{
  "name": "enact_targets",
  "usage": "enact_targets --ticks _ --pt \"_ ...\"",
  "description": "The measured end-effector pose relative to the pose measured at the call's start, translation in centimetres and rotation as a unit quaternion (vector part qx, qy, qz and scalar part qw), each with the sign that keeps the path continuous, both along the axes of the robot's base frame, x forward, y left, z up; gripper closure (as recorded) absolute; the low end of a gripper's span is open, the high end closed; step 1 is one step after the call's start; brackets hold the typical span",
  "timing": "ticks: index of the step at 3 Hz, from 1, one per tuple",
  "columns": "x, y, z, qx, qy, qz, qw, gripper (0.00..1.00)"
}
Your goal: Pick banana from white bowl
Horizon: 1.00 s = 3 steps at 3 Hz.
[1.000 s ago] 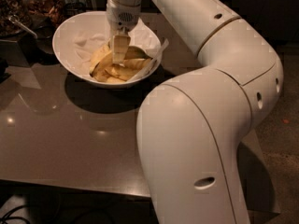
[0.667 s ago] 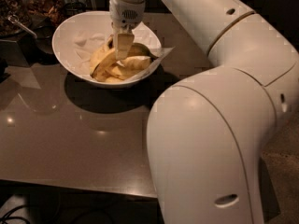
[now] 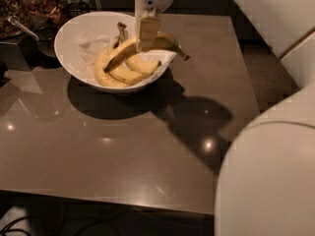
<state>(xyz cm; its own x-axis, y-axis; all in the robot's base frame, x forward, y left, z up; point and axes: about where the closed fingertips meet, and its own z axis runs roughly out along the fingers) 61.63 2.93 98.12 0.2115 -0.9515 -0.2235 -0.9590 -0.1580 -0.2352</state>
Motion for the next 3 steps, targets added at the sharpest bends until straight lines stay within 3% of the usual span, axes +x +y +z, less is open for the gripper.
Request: enact_targets --ticks 1,3 --pt "-3.1 -2.1 3.7 0.014 -0.029 -0.006 0.9995 1.0" --pt "-8.5 -5.2 6.2 0.04 -0.038 -0.025 0.9982 1.0"
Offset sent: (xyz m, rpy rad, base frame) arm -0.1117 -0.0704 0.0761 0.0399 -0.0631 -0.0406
